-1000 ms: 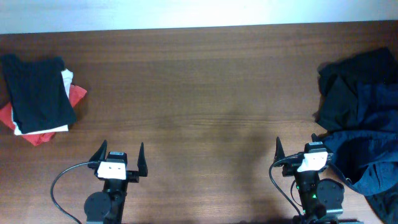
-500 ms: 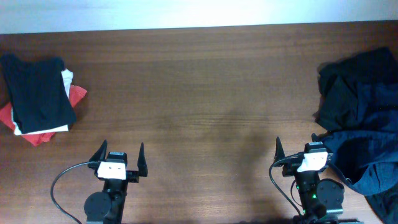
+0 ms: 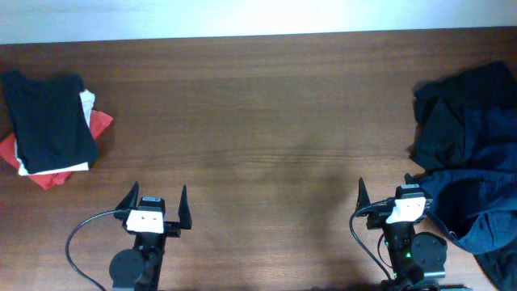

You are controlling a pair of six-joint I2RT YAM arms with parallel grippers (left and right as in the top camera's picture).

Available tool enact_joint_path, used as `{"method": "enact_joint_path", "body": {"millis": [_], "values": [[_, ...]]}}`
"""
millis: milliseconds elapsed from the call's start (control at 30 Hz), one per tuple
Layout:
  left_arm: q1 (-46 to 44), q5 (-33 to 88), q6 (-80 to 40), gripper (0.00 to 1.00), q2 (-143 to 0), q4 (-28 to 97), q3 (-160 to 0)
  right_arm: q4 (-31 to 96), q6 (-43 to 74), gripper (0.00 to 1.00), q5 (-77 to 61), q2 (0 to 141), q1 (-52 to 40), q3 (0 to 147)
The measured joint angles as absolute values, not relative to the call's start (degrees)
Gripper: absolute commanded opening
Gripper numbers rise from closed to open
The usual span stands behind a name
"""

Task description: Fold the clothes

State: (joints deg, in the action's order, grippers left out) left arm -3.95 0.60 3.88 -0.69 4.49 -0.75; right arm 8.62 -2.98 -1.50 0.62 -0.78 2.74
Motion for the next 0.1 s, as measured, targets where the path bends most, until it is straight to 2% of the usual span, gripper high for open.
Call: {"method": "enact_joint_path", "body": {"millis": [100], "values": [[-3.9, 0.6, 3.9, 0.99, -0.7, 4.5, -0.8, 8.6, -3.0, 0.99, -1.5, 0.6, -0.8, 2.7]]}}
